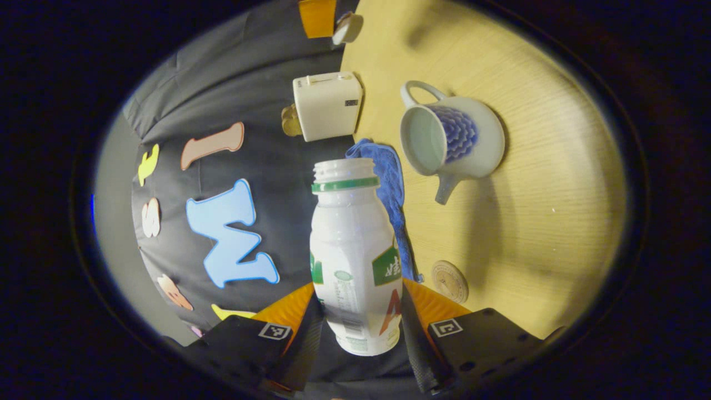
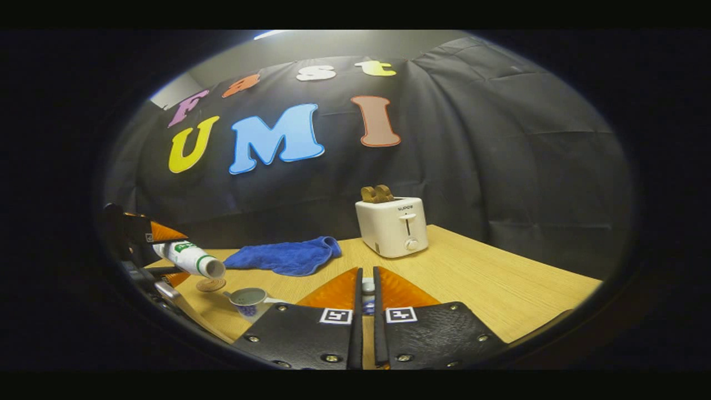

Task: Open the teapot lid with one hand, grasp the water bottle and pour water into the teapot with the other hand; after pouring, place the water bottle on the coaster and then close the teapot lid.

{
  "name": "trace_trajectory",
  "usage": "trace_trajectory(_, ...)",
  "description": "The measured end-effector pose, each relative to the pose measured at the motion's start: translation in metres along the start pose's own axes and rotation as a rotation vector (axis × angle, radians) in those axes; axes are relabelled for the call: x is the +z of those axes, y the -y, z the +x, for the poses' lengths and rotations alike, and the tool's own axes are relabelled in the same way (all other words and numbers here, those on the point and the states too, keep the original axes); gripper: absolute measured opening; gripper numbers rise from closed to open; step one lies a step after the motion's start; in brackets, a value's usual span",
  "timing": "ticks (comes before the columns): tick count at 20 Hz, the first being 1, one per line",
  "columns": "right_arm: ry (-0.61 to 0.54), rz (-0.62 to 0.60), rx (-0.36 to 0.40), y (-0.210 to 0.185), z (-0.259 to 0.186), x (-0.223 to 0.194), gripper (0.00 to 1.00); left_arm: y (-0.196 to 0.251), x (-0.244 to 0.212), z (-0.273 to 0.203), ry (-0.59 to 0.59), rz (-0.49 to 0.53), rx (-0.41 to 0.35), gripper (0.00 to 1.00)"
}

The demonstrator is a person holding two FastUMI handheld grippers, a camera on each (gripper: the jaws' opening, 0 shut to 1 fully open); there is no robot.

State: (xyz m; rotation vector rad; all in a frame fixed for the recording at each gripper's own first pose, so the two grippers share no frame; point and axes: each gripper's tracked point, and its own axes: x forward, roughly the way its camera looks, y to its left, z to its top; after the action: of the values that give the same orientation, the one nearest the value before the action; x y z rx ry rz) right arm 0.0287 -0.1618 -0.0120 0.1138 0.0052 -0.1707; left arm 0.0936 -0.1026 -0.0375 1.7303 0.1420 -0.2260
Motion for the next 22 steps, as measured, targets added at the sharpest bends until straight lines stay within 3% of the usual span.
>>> trace_trajectory(1, -0.002, -0.004, 0.0, -0.001, 0.001, 0.0, 0.08, 0.001, -0.004, 0.001, 0.004, -0.06, -0.005, 0.82)
trace_trajectory(2, -0.001, -0.01, -0.003, -0.001, 0.001, 0.0, 0.0, 0.002, -0.005, 0.003, 0.013, -0.135, -0.012, 0.82)
trace_trajectory(3, -0.001, -0.016, -0.006, 0.0, 0.001, -0.001, 0.08, 0.002, -0.007, 0.003, 0.027, -0.213, -0.016, 0.82)
trace_trajectory(5, -0.001, -0.026, -0.012, 0.0, 0.001, -0.002, 0.08, -0.003, -0.007, 0.004, 0.045, -0.348, -0.02, 0.82)
trace_trajectory(9, -0.002, -0.041, -0.01, -0.003, 0.002, -0.004, 0.08, -0.012, -0.016, 0.003, 0.056, -0.521, -0.002, 0.82)
trace_trajectory(14, 0.007, -0.056, 0.02, -0.015, 0.003, -0.005, 0.08, -0.012, -0.033, 0.001, 0.074, -0.794, 0.022, 0.82)
trace_trajectory(15, 0.01, -0.062, 0.028, -0.018, 0.003, -0.004, 0.04, -0.011, -0.038, 0.002, 0.068, -0.847, 0.028, 0.82)
trace_trajectory(19, 0.012, -0.079, 0.063, -0.035, 0.006, -0.005, 0.08, -0.007, -0.054, 0.004, 0.075, -1.075, 0.025, 0.82)
trace_trajectory(20, 0.007, -0.079, 0.07, -0.039, 0.008, -0.006, 0.0, -0.006, -0.056, 0.005, 0.082, -1.12, 0.022, 0.82)
trace_trajectory(21, 0.002, -0.076, 0.08, -0.045, 0.009, -0.006, 0.08, -0.007, -0.058, 0.006, 0.087, -1.159, 0.025, 0.82)
trace_trajectory(22, -0.001, -0.072, 0.093, -0.052, 0.009, -0.006, 0.08, -0.006, -0.06, 0.006, 0.095, -1.199, 0.028, 0.82)
